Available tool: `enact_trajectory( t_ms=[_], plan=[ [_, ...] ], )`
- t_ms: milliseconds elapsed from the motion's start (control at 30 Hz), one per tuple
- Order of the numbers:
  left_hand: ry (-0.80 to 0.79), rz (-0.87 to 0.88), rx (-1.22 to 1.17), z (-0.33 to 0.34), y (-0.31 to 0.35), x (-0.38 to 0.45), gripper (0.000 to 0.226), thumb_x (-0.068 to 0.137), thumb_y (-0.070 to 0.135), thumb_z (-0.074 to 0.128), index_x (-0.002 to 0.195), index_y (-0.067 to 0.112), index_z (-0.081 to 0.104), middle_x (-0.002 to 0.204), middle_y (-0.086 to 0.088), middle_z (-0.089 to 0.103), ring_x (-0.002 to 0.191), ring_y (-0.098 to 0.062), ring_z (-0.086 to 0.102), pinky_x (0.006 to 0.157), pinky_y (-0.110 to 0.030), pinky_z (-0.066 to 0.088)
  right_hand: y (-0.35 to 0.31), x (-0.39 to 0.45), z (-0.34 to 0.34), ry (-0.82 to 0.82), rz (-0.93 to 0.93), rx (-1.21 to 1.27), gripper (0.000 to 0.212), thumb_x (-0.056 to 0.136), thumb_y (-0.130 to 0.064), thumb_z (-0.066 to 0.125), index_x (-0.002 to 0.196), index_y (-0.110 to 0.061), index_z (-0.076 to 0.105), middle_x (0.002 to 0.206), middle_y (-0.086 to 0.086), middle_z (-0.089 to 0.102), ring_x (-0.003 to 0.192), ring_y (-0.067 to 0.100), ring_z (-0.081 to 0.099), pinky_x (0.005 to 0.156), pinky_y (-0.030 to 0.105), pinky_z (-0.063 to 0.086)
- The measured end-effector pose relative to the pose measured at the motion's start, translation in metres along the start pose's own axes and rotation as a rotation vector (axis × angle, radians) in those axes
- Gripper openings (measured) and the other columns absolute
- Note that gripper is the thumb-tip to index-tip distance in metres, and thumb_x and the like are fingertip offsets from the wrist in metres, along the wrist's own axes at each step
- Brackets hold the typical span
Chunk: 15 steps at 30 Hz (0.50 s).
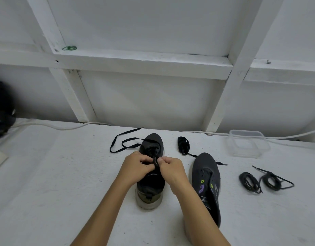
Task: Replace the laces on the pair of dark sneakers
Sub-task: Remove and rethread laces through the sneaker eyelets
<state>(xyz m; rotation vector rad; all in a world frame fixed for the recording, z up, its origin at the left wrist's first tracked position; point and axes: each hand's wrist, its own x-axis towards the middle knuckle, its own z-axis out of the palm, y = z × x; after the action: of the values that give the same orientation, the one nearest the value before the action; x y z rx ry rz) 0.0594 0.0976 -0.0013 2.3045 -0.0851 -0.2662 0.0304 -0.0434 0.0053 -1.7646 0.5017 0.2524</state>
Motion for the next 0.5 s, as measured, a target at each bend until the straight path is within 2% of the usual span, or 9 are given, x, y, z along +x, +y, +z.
enact_trajectory(
  t_ms=[67,100,167,233,267,367,433,500],
  plan=[
    [-0.021,-0.005,0.008,-0.002,0.001,0.002,0.014,0.083,0.033,0.073,0.096,0.034,0.079,0.102,0.012,0.063,0.094,-0.002,0.061,0.073,-0.013,0.041,-0.004,-0.001,-0.005,-0.076,0.023,0.032,0.033,0.097,-0.013,0.052,0.095,-0.027,0.081,0.096,-0.002,0.077,0.095,0.015,0.071,0.084,0.029,0.060],
    [-0.025,-0.020,-0.008,-0.002,0.002,0.003,0.011,0.084,0.031,0.072,0.093,0.032,0.079,0.102,0.011,0.064,0.095,-0.003,0.061,0.073,-0.014,0.041,-0.006,-0.003,-0.007,-0.120,0.032,0.044,0.035,0.094,-0.011,0.050,0.104,-0.028,0.080,0.098,-0.005,0.076,0.091,0.008,0.070,0.076,0.022,0.059],
    [-0.040,-0.050,-0.041,0.000,0.005,0.005,0.009,0.087,0.026,0.069,0.089,0.029,0.077,0.104,0.007,0.064,0.097,-0.007,0.062,0.075,-0.018,0.043,-0.009,-0.008,-0.013,-0.206,0.027,0.021,0.037,0.090,-0.010,0.050,0.107,-0.028,0.078,0.087,-0.008,0.074,0.072,-0.002,0.067,0.059,0.013,0.051],
    [-0.054,-0.060,-0.046,0.002,0.007,0.006,0.011,0.089,0.023,0.066,0.085,0.027,0.075,0.105,0.005,0.065,0.097,-0.010,0.062,0.077,-0.022,0.044,-0.006,-0.012,-0.014,-0.228,-0.024,-0.122,0.034,0.089,-0.009,0.052,0.107,-0.026,0.075,0.088,-0.003,0.075,0.077,0.005,0.070,0.064,0.018,0.056],
    [-0.051,-0.064,-0.052,0.001,0.009,0.005,0.011,0.090,0.023,0.065,0.084,0.028,0.074,0.104,0.005,0.065,0.096,-0.010,0.062,0.077,-0.023,0.044,-0.005,-0.013,-0.013,-0.202,-0.052,-0.216,0.031,0.091,-0.009,0.052,0.109,-0.024,0.074,0.092,0.000,0.074,0.082,0.012,0.070,0.067,0.021,0.056],
    [-0.042,-0.081,-0.130,-0.007,0.012,0.004,0.012,0.092,0.022,0.065,0.085,0.027,0.074,0.099,0.005,0.069,0.093,-0.010,0.064,0.078,-0.027,0.051,-0.003,-0.012,-0.008,-0.024,-0.129,-0.355,0.026,0.098,-0.009,0.047,0.105,-0.013,0.071,0.087,0.003,0.067,0.072,0.015,0.061,0.057,0.021,0.045],
    [-0.101,-0.141,-0.299,-0.018,0.012,0.002,0.010,0.095,0.021,0.064,0.089,0.021,0.073,0.096,0.001,0.072,0.091,-0.011,0.068,0.083,-0.037,0.056,-0.004,-0.009,-0.008,0.083,-0.163,-0.406,0.026,0.098,-0.007,0.045,0.103,-0.010,0.070,0.086,0.005,0.066,0.075,0.020,0.059,0.058,0.025,0.043],
    [-0.178,-0.196,-0.465,-0.031,0.010,-0.003,0.011,0.098,0.023,0.062,0.094,0.018,0.070,0.100,0.000,0.074,0.097,-0.008,0.071,0.087,-0.040,0.057,-0.005,-0.007,-0.012,0.136,-0.167,-0.426,0.027,0.096,-0.004,0.044,0.103,-0.007,0.070,0.084,0.005,0.064,0.075,0.022,0.058,0.058,0.027,0.043]
  ],
)
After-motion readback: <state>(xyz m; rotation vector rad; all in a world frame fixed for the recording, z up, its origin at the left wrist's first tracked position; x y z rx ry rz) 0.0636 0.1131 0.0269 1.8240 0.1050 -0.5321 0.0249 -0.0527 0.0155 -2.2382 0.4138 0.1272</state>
